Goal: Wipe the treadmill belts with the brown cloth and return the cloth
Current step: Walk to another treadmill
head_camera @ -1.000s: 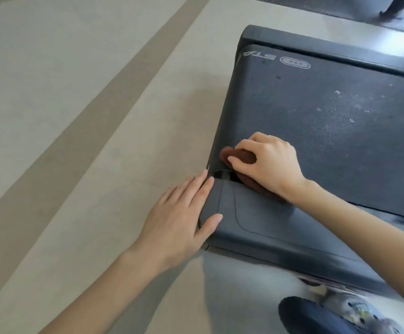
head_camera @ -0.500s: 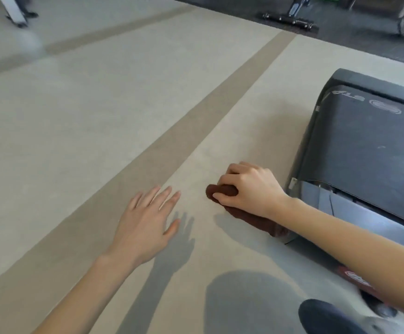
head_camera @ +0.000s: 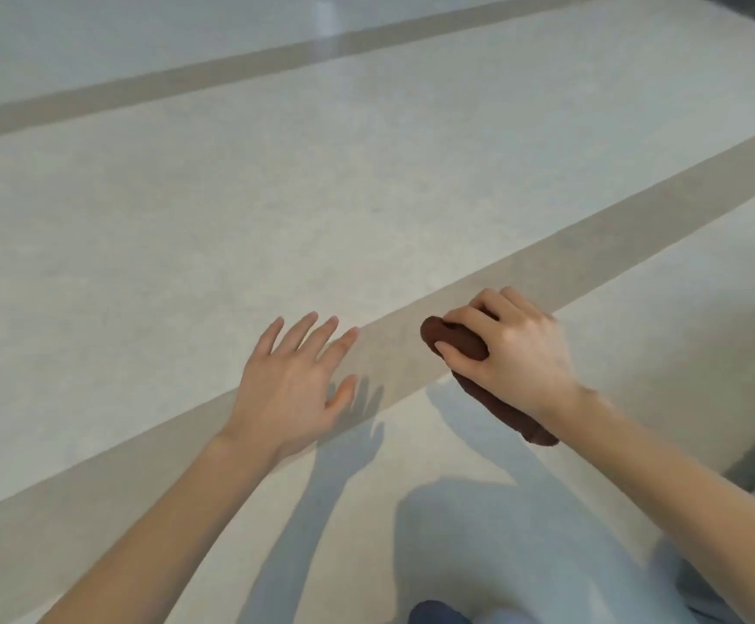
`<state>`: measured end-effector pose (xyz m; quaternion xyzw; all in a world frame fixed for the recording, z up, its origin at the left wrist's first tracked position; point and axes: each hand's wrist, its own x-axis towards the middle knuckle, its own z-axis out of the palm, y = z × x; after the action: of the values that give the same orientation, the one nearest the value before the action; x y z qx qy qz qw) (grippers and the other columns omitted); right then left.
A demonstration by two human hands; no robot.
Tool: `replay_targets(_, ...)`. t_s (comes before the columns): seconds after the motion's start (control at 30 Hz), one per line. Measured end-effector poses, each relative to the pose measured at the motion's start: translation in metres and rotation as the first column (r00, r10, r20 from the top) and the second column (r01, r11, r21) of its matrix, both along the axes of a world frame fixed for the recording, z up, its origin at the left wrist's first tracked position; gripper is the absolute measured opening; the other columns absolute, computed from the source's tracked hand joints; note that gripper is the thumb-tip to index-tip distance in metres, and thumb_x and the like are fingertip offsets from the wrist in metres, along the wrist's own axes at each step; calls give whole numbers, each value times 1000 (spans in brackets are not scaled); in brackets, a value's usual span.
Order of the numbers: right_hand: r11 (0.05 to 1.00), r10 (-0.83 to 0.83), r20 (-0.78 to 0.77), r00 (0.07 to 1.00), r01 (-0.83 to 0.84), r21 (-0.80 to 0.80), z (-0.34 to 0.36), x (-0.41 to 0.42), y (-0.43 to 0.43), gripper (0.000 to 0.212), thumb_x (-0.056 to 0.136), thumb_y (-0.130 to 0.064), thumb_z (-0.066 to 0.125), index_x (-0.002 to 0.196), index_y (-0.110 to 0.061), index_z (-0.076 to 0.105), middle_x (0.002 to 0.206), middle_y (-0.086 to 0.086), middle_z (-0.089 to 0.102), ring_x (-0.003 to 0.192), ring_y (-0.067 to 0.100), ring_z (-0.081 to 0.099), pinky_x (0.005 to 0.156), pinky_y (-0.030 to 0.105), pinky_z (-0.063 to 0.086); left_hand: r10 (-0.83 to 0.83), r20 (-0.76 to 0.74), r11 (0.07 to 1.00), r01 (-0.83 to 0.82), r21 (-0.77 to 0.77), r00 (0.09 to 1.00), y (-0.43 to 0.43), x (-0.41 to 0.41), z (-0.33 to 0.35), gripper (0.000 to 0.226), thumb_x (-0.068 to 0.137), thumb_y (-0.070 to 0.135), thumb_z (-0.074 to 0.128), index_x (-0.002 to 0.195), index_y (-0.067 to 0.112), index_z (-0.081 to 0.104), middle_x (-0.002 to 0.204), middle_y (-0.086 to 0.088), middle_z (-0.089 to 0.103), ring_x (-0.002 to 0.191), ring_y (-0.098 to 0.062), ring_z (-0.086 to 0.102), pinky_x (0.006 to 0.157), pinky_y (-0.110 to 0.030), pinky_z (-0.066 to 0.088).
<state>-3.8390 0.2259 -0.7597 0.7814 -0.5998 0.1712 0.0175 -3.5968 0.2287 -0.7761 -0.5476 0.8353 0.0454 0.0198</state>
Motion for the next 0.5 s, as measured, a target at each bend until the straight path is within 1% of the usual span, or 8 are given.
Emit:
replay_targets(0.1,998,58,39,998,-58,-5,47,17,-16,16,74,-30,76,86,-20,73,80,-1,64,74,24,60,60,23,39,62,-22,998,-61,9,998,-3,10,47,58,85,46,30,127,17,58,128,-6,60,122,-28,53,103,-51,36)
replay_targets(0.2,997,80,83,993,-81,10,103,33,-27,16,76,-32,70,84,-19,73,79,0,64,74,24,61,60,24,41,114,-28,994,-114,1,993,-3,20,102,57,87,45,29,129,18,56,130,-7,58,124,-29,51,105,-50,34)
replay_targets(0.33,993,115,88,989,-118,19,184,45,-33,18,75,-34,67,83,-19,73,77,0,63,71,24,59,61,23,38,172,-38,985,-173,-2,984,1,35,182,56,88,43,30,130,16,55,131,-8,57,124,-29,51,105,-50,35)
replay_targets(0.43,991,134,97,986,-136,13,246,51,-35,16,75,-32,67,81,-19,73,76,-1,63,70,24,59,58,25,41,205,-22,979,-205,-1,978,6,44,245,56,88,43,31,131,16,54,131,-9,57,123,-29,52,104,-49,38)
replay_targets(0.5,989,145,84,986,-145,-5,288,52,-36,13,75,-30,68,78,-18,73,75,0,63,69,24,59,58,23,39,220,-19,975,-221,-8,975,9,47,289,55,88,43,32,131,15,54,130,-9,58,121,-29,54,103,-48,40)
